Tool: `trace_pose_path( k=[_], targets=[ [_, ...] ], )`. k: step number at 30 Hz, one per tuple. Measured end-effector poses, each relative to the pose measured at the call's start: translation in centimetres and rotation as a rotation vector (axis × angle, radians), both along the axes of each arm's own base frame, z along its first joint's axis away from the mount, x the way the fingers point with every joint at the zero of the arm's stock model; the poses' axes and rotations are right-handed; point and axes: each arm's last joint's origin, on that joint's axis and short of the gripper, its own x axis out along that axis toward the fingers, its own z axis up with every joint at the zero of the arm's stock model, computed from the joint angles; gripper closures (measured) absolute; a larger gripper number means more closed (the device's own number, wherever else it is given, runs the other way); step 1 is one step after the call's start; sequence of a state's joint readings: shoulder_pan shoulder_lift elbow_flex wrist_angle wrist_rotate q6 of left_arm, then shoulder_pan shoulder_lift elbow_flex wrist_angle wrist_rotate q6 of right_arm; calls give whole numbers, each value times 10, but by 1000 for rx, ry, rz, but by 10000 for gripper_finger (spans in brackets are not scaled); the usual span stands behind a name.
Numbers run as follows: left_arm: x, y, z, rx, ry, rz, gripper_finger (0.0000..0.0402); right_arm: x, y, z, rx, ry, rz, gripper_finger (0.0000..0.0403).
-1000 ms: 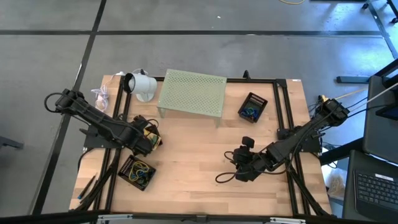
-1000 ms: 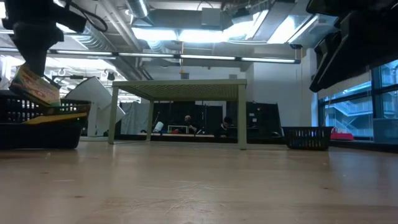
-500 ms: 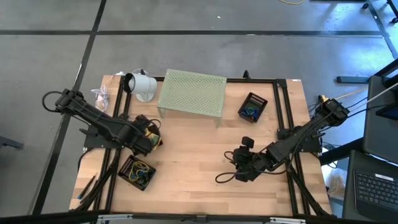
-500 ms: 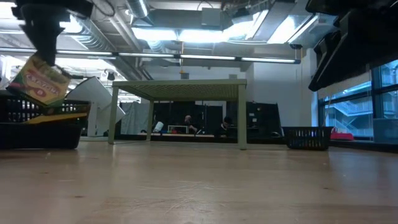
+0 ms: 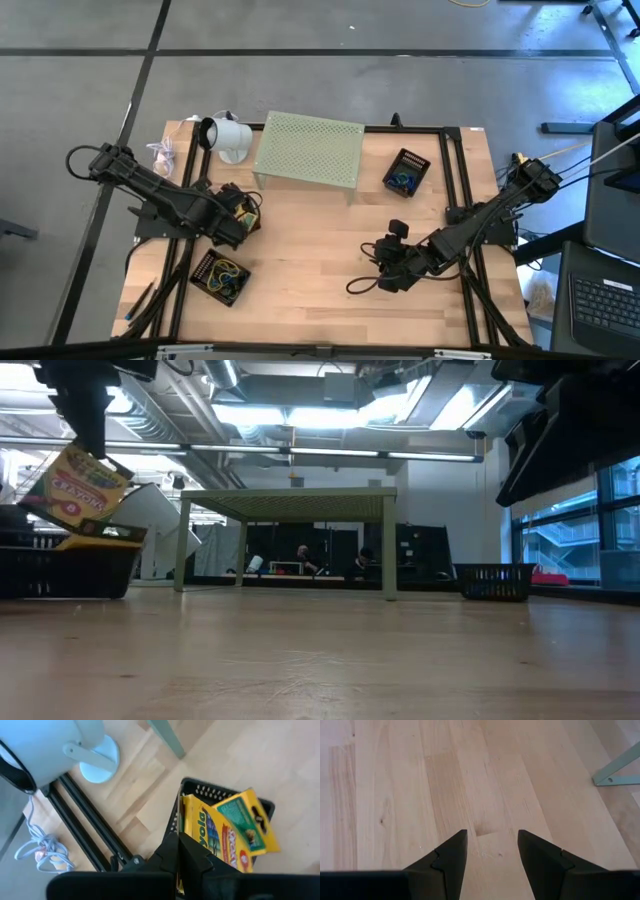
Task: Pick & Place Office Desk Supplies
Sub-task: Put the yellow crayon box into the middle left black bin
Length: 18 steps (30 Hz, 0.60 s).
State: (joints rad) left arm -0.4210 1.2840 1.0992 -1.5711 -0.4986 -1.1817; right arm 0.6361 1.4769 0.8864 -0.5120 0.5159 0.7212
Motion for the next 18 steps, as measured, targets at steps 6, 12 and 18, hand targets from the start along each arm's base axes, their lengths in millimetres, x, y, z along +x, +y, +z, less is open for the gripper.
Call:
trace_pose_path(
  k=[6,12,18],
  targets=[
    [0,12,4,28,-16,19,399,0,0,0,5,0,1,223],
    [0,16,4,-26,27,14,399,0,0,0,10,1,1,223],
    [-2,16,-5,-52,60,49,398,0,0,0,18,-1,-10,223]
  ],
)
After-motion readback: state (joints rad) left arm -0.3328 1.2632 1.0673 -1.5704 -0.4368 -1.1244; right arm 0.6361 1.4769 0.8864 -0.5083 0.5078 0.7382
